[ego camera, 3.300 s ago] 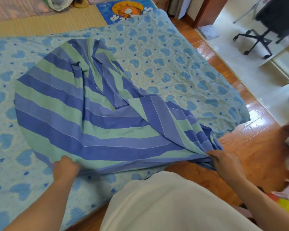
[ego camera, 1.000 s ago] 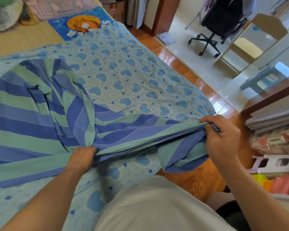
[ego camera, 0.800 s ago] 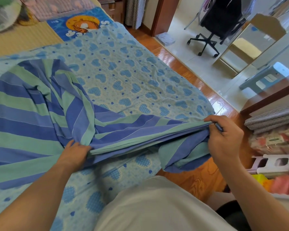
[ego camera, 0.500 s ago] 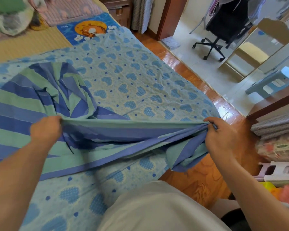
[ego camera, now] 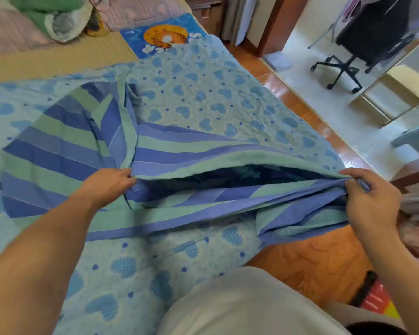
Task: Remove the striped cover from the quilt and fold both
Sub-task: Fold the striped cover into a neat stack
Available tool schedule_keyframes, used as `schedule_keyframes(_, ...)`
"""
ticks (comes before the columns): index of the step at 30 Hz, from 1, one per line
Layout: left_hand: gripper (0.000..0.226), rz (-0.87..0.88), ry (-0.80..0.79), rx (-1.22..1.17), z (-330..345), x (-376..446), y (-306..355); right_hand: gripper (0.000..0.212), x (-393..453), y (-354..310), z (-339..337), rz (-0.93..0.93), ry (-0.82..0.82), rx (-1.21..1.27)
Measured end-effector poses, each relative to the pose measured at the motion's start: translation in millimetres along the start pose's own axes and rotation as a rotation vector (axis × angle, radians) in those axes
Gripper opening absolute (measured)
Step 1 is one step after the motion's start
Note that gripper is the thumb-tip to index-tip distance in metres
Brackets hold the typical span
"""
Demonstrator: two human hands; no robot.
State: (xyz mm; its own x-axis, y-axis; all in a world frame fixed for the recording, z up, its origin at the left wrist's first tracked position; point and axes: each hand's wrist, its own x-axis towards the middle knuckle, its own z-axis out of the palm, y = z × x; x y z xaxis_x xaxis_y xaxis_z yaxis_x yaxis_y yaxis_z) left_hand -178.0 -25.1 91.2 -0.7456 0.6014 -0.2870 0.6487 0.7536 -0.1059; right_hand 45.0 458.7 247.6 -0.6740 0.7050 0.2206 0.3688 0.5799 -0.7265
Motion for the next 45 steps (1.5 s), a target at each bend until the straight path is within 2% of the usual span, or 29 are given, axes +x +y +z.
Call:
schedule_keyframes(2,0.025,-0.019,-0.127,-0.054,34.9,-12.2,19.8,0.034,-2.3,0.8,3.3,0.004,-0.032,-0.03)
schedule_keyframes(4,0.027,-0.027,-0.191,0.003,65.5,-22.6,42.3,0.033,-8.5,-1.6,9.4,-0.008,-0.059,-0.071)
schedule_keyframes(8,0.041,-0.035,-0.275,0.025,118.7,-39.5,84.2,0.031,-18.8,-3.0,24.0,-0.032,-0.102,-0.149)
schedule_keyframes(11,0.04,-0.058,-0.313,0.004,142.6,-41.0,105.4,0.034,-19.8,-7.7,27.7,0.01,-0.064,-0.149)
schedule_keyframes(16,0.04,-0.134,-0.258,-0.047,164.2,-33.7,123.5,0.036,-19.8,-23.7,26.1,0.057,0.059,-0.085)
schedule_keyframes(21,0.037,-0.17,-0.18,-0.04,175.2,-21.5,136.0,0.042,-21.0,-34.8,23.1,0.053,0.101,-0.028)
schedule_keyframes(26,0.028,-0.277,-0.163,-0.117,162.9,-11.0,148.1,0.034,-14.1,-41.2,18.7,0.029,0.153,-0.017)
schedule_keyframes(32,0.017,-0.305,-0.064,-0.269,144.1,-26.7,109.0,0.037,10.9,-28.8,24.2,0.085,0.113,-0.086)
schedule_keyframes(35,0.011,-0.317,-0.006,-0.368,118.3,-44.8,70.4,0.035,41.8,-13.1,37.6,0.103,0.023,-0.188)
schedule_keyframes(38,0.006,-0.434,0.051,-0.469,66.1,-53.8,20.1,0.033,91.2,-23.1,50.6,0.022,-0.109,-0.311)
schedule_keyframes(39,0.004,-0.475,0.093,-0.481,31.5,-51.7,-3.1,0.033,113.1,-36.7,52.6,-0.042,-0.154,-0.324)
schedule_keyframes(41,0.006,-0.527,0.275,-0.388,-62.7,-42.4,-59.4,0.031,165.2,-80.2,50.2,-0.218,-0.199,-0.351)
schedule_keyframes(45,0.014,-0.627,0.729,-0.132,-298.3,-61.0,-150.0,0.029,278.4,-212.8,22.7,-0.51,0.023,-0.312)
